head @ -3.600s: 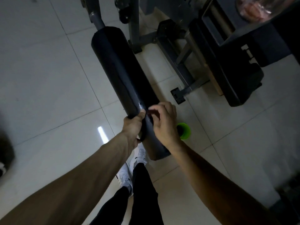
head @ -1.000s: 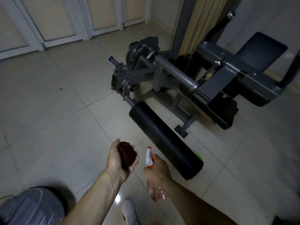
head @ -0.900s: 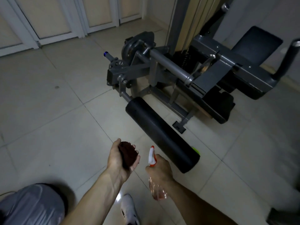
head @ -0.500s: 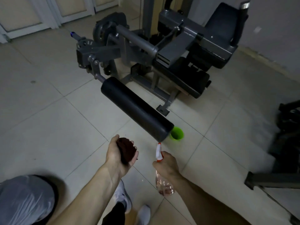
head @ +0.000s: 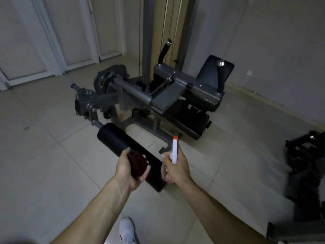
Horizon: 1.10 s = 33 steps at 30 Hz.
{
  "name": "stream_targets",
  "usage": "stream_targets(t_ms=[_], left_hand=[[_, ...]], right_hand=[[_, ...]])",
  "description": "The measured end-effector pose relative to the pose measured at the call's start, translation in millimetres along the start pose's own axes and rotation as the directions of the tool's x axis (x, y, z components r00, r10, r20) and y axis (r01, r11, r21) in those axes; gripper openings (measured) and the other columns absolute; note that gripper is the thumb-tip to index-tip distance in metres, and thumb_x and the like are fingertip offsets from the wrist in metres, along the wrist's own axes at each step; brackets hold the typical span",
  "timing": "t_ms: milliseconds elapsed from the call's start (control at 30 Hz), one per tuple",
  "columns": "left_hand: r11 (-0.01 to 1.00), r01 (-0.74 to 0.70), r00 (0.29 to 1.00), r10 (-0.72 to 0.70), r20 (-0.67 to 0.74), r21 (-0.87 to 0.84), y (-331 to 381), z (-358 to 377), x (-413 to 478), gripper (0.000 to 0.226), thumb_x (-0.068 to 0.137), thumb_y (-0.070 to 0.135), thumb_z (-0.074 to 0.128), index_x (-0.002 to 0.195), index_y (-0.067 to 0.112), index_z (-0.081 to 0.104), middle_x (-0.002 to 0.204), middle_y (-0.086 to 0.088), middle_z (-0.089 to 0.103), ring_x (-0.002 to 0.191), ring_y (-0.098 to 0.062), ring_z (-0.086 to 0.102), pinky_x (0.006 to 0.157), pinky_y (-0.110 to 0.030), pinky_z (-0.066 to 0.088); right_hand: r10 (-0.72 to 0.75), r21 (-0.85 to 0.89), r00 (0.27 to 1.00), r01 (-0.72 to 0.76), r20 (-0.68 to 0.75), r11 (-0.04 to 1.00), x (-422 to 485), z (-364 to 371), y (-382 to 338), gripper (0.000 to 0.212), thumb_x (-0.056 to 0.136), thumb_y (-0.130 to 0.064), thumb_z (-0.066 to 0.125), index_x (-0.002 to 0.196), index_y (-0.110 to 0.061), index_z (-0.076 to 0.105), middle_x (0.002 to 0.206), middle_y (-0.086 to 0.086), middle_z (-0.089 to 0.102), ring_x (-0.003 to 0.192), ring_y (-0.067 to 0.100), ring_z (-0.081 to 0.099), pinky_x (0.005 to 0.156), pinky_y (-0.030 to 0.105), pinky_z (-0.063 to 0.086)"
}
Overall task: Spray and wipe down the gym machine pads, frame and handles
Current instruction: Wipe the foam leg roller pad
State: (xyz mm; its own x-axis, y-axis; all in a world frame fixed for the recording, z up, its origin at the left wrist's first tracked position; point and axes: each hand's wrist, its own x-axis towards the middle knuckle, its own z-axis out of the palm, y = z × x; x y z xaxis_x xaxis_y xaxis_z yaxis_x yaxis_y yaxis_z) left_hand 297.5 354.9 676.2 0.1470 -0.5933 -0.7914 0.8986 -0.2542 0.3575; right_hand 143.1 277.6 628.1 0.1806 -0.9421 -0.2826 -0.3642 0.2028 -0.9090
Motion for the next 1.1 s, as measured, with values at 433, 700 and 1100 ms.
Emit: stream_targets(t_ms=[433,700,1100], left_hand=[[0.999,0.028,0.996,-0.031,0.083,0.032,131,103,110,0.068,0.088,0.065,0.061,0.127,0.011,0.069,0.099,-0.008,0.071,0.086,-0.026,0.068,0.069,-0.038,0.060],[0.998,0.059,0.996,-0.058,0.071,-0.012,147,110,150,0.065,0.089,0.062,0.062,0.125,0.009,0.069,0.100,-0.008,0.074,0.088,-0.026,0.068,0.075,-0.039,0.059],[0.997,0.048,0.995,-0.044,0.086,-0.052,113,124,172,0.066,0.099,0.065,0.046,0.125,0.007,0.065,0.115,-0.020,0.073,0.106,-0.036,0.071,0.081,-0.048,0.062]], right_hand=[[-0.259,0.120,0.946,0.285,-0.197,0.951,211,11,-198,0.019,0.094,-0.028,0.074,0.110,-0.021,0.066,0.096,0.001,0.071,0.086,0.014,0.071,0.079,0.035,0.061],[-0.297,0.031,0.939,0.307,-0.175,0.951,287,28,-210,0.078,0.096,-0.028,0.073,0.161,-0.036,0.030,0.130,-0.005,0.062,0.115,0.011,0.061,0.085,0.022,0.047],[-0.293,-0.147,0.915,0.341,0.276,0.929,191,44,-98,0.044,0.101,-0.031,0.060,0.142,-0.044,0.052,0.149,-0.014,0.045,0.132,-0.005,0.045,0.097,0.017,0.044]])
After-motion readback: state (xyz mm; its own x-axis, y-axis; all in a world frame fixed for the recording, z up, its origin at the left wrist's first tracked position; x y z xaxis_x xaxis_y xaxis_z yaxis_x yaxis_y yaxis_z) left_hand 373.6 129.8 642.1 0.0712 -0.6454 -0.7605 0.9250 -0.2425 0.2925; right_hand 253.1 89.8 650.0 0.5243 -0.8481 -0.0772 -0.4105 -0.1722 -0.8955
